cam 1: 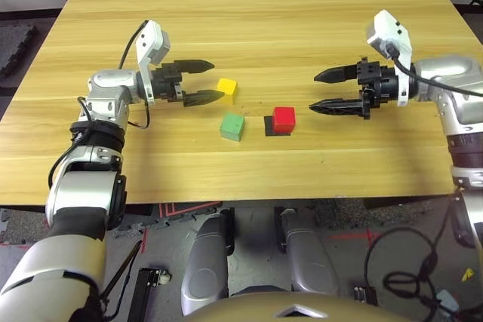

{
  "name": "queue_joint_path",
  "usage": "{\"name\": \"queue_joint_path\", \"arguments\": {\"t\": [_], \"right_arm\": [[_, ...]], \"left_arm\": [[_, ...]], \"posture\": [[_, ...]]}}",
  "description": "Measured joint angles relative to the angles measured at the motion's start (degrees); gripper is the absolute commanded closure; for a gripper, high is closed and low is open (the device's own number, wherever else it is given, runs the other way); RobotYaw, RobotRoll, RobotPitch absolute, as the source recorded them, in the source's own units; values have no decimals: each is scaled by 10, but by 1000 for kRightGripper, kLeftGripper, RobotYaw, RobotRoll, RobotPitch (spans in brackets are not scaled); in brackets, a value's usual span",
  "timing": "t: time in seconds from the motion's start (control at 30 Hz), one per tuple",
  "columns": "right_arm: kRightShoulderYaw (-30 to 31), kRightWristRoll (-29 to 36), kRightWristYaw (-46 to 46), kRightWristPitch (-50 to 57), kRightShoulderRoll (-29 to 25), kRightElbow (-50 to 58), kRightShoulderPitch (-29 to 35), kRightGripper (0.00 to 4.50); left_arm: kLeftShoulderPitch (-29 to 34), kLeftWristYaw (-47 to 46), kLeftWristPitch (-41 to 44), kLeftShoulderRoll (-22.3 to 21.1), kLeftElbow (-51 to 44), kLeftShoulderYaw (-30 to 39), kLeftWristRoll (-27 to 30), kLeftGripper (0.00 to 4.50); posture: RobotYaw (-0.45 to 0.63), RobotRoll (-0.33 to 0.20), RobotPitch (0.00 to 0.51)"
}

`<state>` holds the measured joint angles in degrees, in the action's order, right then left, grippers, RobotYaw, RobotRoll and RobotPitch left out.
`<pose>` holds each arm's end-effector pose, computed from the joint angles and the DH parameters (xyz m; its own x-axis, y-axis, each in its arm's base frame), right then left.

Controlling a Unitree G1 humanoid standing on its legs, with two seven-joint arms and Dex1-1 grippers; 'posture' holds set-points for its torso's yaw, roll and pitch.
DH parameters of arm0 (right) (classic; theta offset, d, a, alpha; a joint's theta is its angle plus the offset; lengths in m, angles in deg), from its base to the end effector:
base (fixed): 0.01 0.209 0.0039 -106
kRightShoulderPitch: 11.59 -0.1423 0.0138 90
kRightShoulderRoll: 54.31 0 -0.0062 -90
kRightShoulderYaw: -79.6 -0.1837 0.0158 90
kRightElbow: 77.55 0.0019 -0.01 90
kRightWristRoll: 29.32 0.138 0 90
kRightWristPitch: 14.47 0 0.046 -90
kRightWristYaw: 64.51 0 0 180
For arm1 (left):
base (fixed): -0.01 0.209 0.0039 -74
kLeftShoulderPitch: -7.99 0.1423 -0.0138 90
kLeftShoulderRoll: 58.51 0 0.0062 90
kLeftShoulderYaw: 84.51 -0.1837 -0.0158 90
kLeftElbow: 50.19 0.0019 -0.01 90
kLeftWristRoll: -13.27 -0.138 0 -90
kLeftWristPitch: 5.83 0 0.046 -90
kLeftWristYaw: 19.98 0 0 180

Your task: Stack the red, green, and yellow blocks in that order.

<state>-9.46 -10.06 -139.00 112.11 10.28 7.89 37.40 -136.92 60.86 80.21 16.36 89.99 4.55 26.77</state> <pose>0.2937 -0.2427 0.2287 0.3426 0.8806 -0.3272 -0.9395 0.3232 -0.1138 0.3477 0.2490 0.1923 0.3355 -0.9272 -0.1664 0.9257 0.2917 0.2410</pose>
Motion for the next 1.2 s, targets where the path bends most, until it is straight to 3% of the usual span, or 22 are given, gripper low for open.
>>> {"name": "queue_joint_path", "arguments": {"t": [0.43, 0.73, 0.93, 1.07, 1.2], "right_arm": [[-12, 62, 54, 40, -4, 67, 33, 28], [-12, 70, 59, 48, -21, 69, 33, 28], [-11, 74, 60, 49, -25, 69, 35, 28], [-11, 74, 62, 49, -27, 69, 36, 28], [-11, 79, 67, 49, -27, 70, 37, 28]], "left_arm": [[-48, -4, -120, 38, 137, -20, -69, 0], [-75, 26, -108, 38, 140, 14, -52, 0], [-50, 87, -50, 16, 18, 19, -16, 0], [35, 107, 14, -16, -141, 8, 15, 0], [111, 111, 11, -64, -255, -35, 32, 0]], "posture": [[161, -33, 208], [160, -33, 204], [154, -24, 202], [159, -16, 201], [163, -11, 200]]}}
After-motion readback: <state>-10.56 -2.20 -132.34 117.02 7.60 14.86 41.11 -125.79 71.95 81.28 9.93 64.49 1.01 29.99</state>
